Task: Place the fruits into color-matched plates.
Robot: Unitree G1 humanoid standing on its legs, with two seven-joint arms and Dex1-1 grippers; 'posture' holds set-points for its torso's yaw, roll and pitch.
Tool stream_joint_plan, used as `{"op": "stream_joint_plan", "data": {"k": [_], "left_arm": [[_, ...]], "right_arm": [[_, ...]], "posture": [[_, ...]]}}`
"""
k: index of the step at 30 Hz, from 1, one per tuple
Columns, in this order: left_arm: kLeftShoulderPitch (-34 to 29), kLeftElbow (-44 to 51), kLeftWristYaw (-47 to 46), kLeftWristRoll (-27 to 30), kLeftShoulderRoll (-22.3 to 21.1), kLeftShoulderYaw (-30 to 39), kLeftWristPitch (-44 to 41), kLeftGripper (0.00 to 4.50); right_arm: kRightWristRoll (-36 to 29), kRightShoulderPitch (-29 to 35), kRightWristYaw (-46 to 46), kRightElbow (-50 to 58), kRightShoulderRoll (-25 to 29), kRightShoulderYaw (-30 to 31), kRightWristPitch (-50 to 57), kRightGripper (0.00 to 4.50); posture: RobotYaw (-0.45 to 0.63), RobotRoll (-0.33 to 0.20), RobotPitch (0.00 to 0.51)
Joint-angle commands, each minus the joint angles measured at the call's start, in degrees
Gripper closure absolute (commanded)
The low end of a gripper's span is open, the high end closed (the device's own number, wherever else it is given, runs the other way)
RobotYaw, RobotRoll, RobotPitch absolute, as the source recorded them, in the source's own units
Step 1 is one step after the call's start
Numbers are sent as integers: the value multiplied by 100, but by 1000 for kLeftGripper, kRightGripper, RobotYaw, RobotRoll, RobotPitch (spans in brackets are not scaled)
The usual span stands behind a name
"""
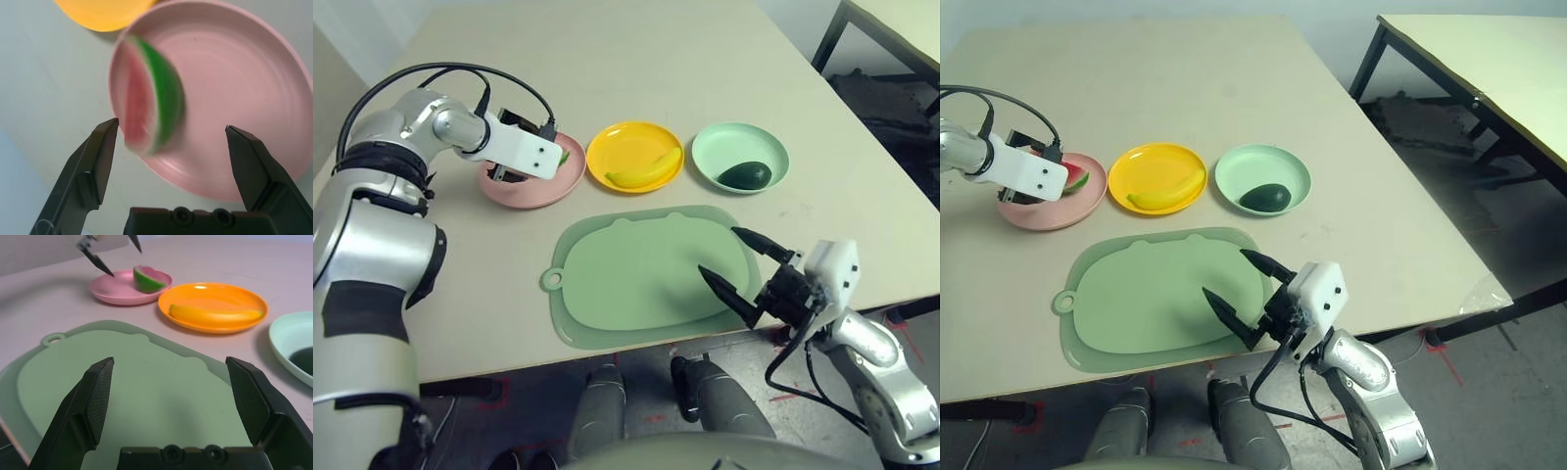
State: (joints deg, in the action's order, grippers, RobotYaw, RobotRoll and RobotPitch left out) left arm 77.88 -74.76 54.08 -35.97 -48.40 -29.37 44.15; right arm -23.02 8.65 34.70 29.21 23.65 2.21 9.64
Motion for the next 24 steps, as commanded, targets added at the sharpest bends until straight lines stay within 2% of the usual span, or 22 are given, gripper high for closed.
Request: {"op": "stream_joint_plan", "data": {"k": [1,4,7,10,14,16,19,24], "left_arm": [[126,163,688,780,-183,650,-156,31],[-24,519,1446,1688,-331,1363,-626,31],[-521,1307,1969,2425,-552,1909,-1331,31],[-1785,2887,2037,3404,-937,2758,-2848,31],[-3628,4671,1217,4232,-1117,4052,-4667,31],[-4485,5465,700,4569,-995,4746,-5416,31],[-5472,6274,-261,5050,-480,5814,-6271,31],[-6888,6970,-1395,5340,465,6853,-6585,31]], "right_arm": [[-7,-218,-227,-543,-40,-479,-74,0],[-36,-471,-417,-1073,-93,-914,-135,0],[-43,-610,-386,-1483,-56,-1218,-273,0],[-92,-803,-381,-1908,-19,-1549,-408,0],[-100,-890,-208,-2197,12,-1699,-592,0],[-112,-916,-108,-2317,26,-1755,-680,0],[-142,-963,48,-2534,63,-1859,-856,0],[-216,-1048,347,-2944,158,-2045,-1243,0]], "posture": [[-97,0,159],[-78,0,162],[-55,0,164],[-35,0,169],[-13,0,179],[1,0,184],[15,0,187],[40,0,188]]}}
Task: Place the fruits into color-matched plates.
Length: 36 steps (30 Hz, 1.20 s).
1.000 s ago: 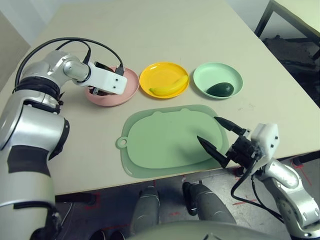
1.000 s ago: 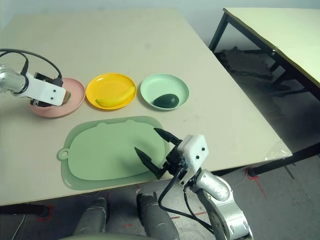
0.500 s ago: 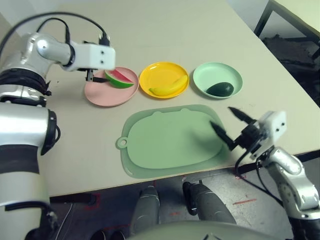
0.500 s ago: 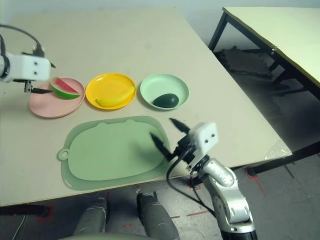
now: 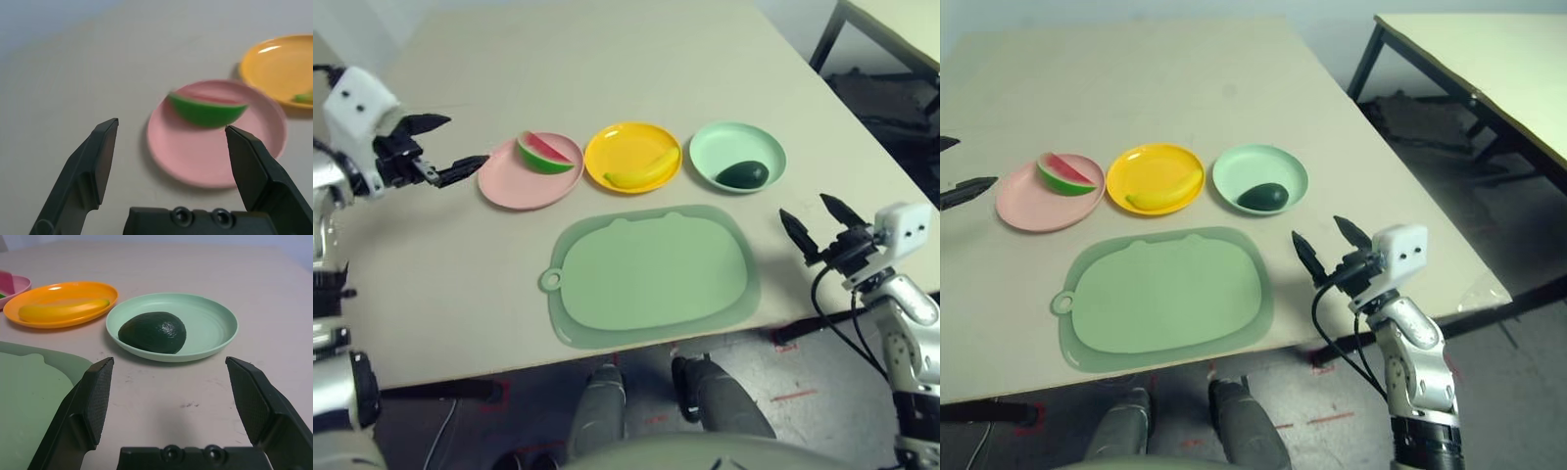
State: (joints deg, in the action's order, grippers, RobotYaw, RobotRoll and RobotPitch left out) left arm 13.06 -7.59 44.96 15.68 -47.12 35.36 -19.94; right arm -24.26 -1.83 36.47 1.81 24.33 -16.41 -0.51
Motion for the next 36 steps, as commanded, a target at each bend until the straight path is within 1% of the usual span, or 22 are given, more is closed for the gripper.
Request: {"op": "stream_joint_plan", "data": {"k": [1,5,9,14,16,20,24,26,29,32,36], "left_arm": [[-560,300,-626,229,472,477,-177,31],[-975,396,-1029,361,819,606,-101,31],[-1204,448,-1232,472,1018,526,-46,31],[-1456,510,-1381,630,1349,401,26,31],[-1602,534,-1367,645,1506,313,127,31],[-1843,533,-1236,696,1686,150,440,31],[-1902,270,-1082,799,1702,178,756,31],[-1894,75,-999,827,1656,221,945,31],[-1900,-46,-933,868,1553,273,1087,31],[-1907,-72,-941,914,1453,305,1120,31],[-1928,-22,-956,889,1398,187,1173,31]], "right_arm": [[-100,1,236,-235,112,-192,-280,0],[-187,-4,358,-269,101,-212,-353,0],[-204,-3,378,-384,83,-242,-382,0],[-261,67,348,-743,85,-505,-545,0],[-306,130,331,-916,77,-665,-653,0],[-410,272,368,-1166,31,-917,-886,0],[-554,377,406,-1308,-32,-1101,-1012,0],[-569,409,440,-1556,14,-1220,-1118,0],[-545,340,571,-1949,120,-1307,-1331,0],[-539,234,670,-2240,177,-1336,-1452,0],[-517,31,720,-2706,323,-1415,-1654,0]], "posture": [[40,0,187],[42,0,186],[45,0,185],[44,0,185],[42,0,184],[37,0,178],[33,0,170],[35,0,166],[44,0,161],[54,0,167],[63,0,168]]}}
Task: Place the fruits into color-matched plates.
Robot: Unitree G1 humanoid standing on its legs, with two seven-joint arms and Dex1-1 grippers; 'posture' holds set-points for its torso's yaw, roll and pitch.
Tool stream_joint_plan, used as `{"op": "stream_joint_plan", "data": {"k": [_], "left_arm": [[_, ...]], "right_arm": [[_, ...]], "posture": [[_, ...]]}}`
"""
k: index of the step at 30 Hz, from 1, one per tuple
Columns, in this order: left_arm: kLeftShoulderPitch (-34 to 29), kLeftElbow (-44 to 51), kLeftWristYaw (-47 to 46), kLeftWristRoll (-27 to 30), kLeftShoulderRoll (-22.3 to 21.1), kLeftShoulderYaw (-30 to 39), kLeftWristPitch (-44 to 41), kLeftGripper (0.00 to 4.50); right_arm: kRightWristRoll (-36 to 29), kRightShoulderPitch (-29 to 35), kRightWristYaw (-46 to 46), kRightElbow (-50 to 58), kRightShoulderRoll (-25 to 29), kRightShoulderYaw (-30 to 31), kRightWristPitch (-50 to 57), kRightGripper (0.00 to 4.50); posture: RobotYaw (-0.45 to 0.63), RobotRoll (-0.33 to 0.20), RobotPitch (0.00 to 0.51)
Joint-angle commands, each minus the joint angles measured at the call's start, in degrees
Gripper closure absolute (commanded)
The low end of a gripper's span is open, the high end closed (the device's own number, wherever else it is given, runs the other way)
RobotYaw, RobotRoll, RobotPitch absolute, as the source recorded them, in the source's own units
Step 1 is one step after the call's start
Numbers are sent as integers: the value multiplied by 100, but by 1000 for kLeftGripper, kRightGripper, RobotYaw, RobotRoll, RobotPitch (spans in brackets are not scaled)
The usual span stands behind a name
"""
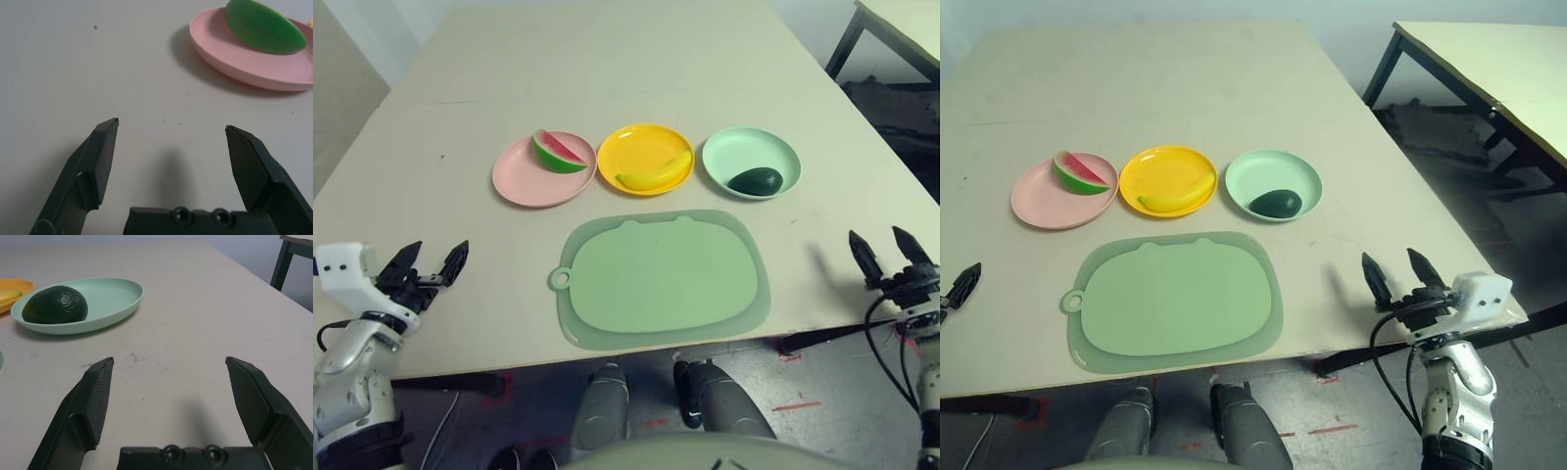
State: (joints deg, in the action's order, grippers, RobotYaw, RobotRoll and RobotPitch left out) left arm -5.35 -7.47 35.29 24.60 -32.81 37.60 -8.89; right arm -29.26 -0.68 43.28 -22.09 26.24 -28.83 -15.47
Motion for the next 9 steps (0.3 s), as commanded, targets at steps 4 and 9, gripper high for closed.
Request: {"op": "stream_joint_plan", "data": {"k": [4,9], "left_arm": [[16,-54,-37,-50,-68,-149,70,31],[61,-25,-32,-186,-101,-380,138,31]], "right_arm": [[10,-90,127,-351,152,-74,-248,0],[-28,-63,155,-327,178,-111,-219,0]], "posture": [[54,0,165],[50,0,155]]}}
